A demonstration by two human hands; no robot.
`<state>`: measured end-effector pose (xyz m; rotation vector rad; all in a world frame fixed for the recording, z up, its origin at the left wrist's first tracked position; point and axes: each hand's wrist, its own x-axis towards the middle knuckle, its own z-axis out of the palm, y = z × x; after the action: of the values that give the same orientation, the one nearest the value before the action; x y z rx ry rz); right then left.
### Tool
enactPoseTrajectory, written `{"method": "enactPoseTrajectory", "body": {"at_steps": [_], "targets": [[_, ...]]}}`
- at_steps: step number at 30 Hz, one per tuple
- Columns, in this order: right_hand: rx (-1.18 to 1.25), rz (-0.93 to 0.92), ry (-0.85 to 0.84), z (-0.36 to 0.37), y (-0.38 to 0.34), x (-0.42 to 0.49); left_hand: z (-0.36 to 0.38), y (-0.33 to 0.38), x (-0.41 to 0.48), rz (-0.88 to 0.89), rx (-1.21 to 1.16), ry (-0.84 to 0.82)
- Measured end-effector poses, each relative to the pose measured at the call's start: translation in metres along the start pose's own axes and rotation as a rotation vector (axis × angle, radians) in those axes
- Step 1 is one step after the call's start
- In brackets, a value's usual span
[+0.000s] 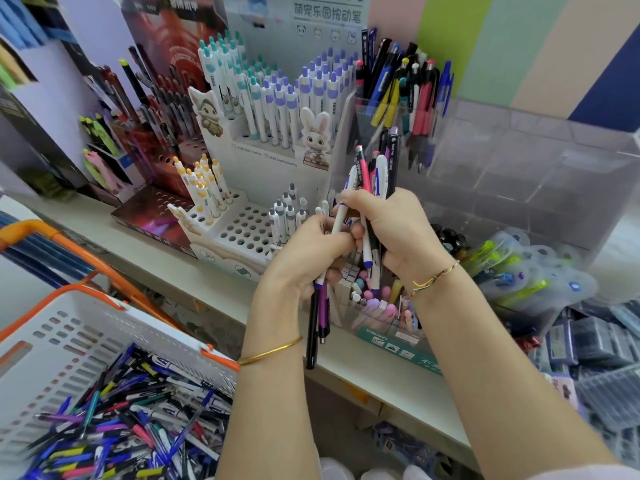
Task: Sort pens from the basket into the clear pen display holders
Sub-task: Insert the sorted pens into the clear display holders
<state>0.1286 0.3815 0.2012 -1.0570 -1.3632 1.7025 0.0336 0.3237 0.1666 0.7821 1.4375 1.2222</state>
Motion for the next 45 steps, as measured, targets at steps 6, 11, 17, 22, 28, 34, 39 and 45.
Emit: {"method": "enactPoseTrajectory", "body": {"at_steps": [6,11,17,22,28,34,39,45], "targets": [[0.007,-0.092,0.074,-0.015,-0.012,0.004,-0.001,-0.006,-0.001,-0.011,-0.059,-0.016],[-0.032,-0.191,0.142,-0.022,-0.015,-0.001,-0.004,0.001,-0.004,-0.011,-0.281,-0.058],[0.048,-0.044,0.019,-0.024,-0.009,-0.012,-0.012,0.002,0.003,-0.032,-0.812,0.156],[-0.106,0.012,-0.11,-0.029,-0.003,-0.019,-0.02,0.001,0.007,-0.052,-1.179,0.251],[-0.106,0.089,-0.208,-0.035,0.01,-0.017,-0.025,0.001,0.005,-0.064,-1.39,0.348],[0.153,0.268,-0.262,-0.035,0.016,-0.02,-0.023,0.004,0.003,0.131,-1.598,0.493],[0.535,0.289,-0.182,-0.026,0.025,-0.027,-0.021,0.006,0.002,0.359,-1.685,0.683],[0.627,0.119,-0.185,0.0,0.028,-0.027,-0.007,0.017,0.007,0.385,-1.64,0.762]]}}
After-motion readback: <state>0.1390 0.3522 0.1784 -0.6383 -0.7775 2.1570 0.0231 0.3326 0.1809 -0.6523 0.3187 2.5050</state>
